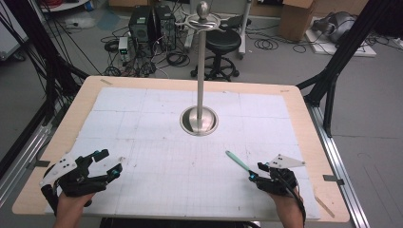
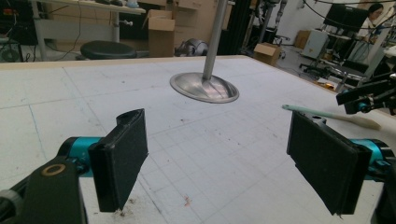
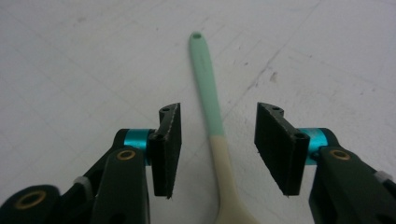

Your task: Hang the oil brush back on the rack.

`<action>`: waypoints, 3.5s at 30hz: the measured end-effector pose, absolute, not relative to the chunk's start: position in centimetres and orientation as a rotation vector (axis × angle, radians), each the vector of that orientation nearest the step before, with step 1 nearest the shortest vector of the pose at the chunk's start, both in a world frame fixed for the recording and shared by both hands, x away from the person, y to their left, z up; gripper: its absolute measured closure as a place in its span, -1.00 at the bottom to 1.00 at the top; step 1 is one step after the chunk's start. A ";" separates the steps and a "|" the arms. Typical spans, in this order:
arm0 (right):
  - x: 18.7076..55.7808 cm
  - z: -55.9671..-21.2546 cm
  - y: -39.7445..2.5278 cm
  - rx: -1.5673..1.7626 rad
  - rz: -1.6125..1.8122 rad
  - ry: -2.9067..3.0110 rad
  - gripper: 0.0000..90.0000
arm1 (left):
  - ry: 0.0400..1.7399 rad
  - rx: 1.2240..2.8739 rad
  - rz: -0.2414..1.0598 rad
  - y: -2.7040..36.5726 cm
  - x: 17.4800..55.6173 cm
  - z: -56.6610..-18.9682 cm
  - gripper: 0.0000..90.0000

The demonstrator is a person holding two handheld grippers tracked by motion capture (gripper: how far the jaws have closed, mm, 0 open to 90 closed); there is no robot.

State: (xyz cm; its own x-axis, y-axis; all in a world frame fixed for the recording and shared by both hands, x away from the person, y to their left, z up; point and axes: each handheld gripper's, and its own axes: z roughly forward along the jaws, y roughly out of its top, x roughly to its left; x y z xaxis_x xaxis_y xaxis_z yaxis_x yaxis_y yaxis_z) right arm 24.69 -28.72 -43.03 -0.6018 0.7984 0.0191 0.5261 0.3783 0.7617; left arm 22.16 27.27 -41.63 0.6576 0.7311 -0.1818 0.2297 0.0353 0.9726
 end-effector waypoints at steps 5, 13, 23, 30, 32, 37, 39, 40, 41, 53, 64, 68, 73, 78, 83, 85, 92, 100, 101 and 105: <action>25.4 -43.6 -28.5 1.127 1.018 2.367 0.41 | 0.827 1.535 0.465 27.1 22.1 -41.6 -0.54; 25.7 -44.1 -29.4 1.148 1.013 2.403 0.61 | 0.831 1.540 0.463 27.1 22.2 -41.7 -0.54; 26.0 -44.0 -29.3 1.145 1.013 2.447 0.84 | 0.834 1.549 0.459 26.9 22.2 -41.8 -0.53; 25.8 -44.0 -29.3 1.173 1.024 2.424 0.85 | 0.831 1.552 0.458 26.9 22.2 -41.7 -0.53; 25.8 -43.9 -29.4 1.188 1.044 2.417 0.85 | 0.832 1.550 0.455 27.0 22.2 -41.7 -0.53; 25.4 -43.5 -29.4 1.197 1.130 2.387 0.85 | 0.832 1.548 0.445 26.9 22.4 -41.8 -0.53; 25.3 -43.3 -29.3 1.176 1.157 2.381 0.85 | 0.824 1.554 0.439 26.8 22.3 -41.8 -0.53; 25.2 -43.1 -29.2 1.175 1.176 2.374 0.85 | 0.816 1.559 0.434 26.7 22.3 -41.8 -0.53; 25.1 -42.9 -29.1 1.163 1.207 2.369 0.85 | 0.813 1.558 0.432 26.6 22.3 -41.8 -0.53; 24.2 -40.7 -27.3 1.016 1.486 2.322 0.84 | 0.692 1.540 0.285 25.4 22.4 -40.6 -0.46; 24.0 -39.4 -24.4 0.825 1.568 2.407 0.84 | 0.587 1.580 0.184 23.9 22.8 -39.9 -0.36; 23.9 -38.8 -22.7 0.736 1.604 2.459 0.84 | 0.545 1.598 0.146 23.5 22.8 -39.6 -0.34; 23.9 -38.3 -21.3 0.667 1.629 2.493 0.84 | 0.504 1.593 0.113 22.9 22.9 -39.4 -0.34; 24.0 -37.5 -19.8 0.573 1.677 2.532 0.84 | 0.465 1.602 0.080 21.6 23.4 -38.8 -0.27; 23.8 -37.1 -18.9 0.495 1.724 2.577 0.84 | 0.413 1.597 0.043 20.1 24.1 -38.1 -0.19; 23.6 -37.1 -18.6 0.482 1.734 2.594 0.84 | 0.391 1.609 0.032 19.6 24.1 -37.9 -0.17; 23.4 -37.1 -18.2 0.431 1.800 2.611 0.84 | 0.322 1.635 -0.005 18.2 24.1 -37.8 -0.09; 23.2 -37.3 -17.7 0.386 1.825 2.661 0.83 | 0.243 1.637 -0.063 17.4 23.6 -37.8 0.09; 23.3 -37.4 -17.6 0.372 1.847 2.662 0.83 | 0.239 1.638 -0.077 17.1 23.6 -37.9 0.10; 23.4 -37.5 -17.6 0.368 1.868 2.666 0.83 | 0.218 1.636 -0.085 16.7 23.6 -37.9 0.21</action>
State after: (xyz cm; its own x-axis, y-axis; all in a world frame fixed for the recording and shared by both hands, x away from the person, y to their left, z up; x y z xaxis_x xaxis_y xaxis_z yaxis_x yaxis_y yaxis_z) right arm 23.37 -17.59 -37.46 -0.9659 0.1056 0.2365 0.2584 0.3272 0.9089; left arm 23.58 16.70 -37.93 0.9782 0.0903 -0.1869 0.1929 -0.0632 0.9792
